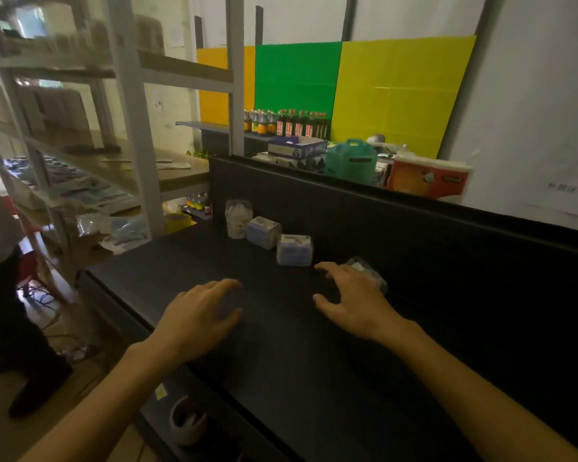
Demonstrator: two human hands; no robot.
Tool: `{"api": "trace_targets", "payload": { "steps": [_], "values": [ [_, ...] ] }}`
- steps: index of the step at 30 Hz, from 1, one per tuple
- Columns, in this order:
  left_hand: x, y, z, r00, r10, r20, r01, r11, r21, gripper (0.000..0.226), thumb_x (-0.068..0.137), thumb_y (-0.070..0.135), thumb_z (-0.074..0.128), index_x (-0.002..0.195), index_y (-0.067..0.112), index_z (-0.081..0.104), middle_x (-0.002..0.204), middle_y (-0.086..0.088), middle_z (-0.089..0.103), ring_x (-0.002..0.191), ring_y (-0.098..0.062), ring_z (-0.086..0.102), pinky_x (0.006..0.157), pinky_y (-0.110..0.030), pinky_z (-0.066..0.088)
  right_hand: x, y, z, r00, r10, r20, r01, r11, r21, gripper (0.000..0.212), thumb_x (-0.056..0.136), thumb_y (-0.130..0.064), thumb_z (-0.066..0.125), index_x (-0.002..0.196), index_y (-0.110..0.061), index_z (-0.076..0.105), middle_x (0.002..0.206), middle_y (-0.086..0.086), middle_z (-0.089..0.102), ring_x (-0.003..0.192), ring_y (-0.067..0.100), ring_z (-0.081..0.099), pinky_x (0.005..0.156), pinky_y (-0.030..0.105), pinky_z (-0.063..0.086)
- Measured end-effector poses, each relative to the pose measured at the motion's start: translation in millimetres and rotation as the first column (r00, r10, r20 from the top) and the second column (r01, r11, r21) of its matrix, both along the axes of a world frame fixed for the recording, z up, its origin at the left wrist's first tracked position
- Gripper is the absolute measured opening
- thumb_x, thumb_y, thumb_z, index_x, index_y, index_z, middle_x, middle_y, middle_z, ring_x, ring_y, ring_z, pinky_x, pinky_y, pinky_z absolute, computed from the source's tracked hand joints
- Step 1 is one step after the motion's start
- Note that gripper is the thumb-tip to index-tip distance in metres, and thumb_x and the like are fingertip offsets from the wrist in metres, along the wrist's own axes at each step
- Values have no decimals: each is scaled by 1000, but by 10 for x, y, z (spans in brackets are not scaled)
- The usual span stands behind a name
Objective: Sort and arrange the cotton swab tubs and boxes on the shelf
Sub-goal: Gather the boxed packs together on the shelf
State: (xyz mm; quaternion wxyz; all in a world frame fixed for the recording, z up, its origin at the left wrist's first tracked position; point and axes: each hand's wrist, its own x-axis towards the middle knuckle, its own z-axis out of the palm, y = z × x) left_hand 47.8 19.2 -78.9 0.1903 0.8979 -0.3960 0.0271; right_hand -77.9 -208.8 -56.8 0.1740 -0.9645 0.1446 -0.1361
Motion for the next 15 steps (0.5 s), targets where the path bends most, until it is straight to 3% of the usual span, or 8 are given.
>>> {"api": "trace_targets", "payload": {
  "steps": [8, 15],
  "values": [
    [1219, -451, -108, 987, -156, -45, 155, 988, -17, 53, 89, 42, 56, 136, 35, 32, 137, 3, 43, 116, -14, 49, 94, -35, 47, 854, 46, -228, 970, -239, 44, 233, 966, 113, 65, 88, -35, 63, 143, -32, 29, 142, -1, 39, 129, 16, 42, 105, 35, 41],
    [1902, -914, -131, 974, -223, -40, 217, 969, -120, 64, 89, 41, 55, 142, 32, 20, 140, -4, 40, 116, -19, 50, 93, -38, 47, 1350, 48, -429, 860, -468, 202, 448, 883, 141, 64, 86, -35, 66, 142, -26, 35, 142, 0, 36, 128, 15, 40, 98, 23, 34]
  ]
}}
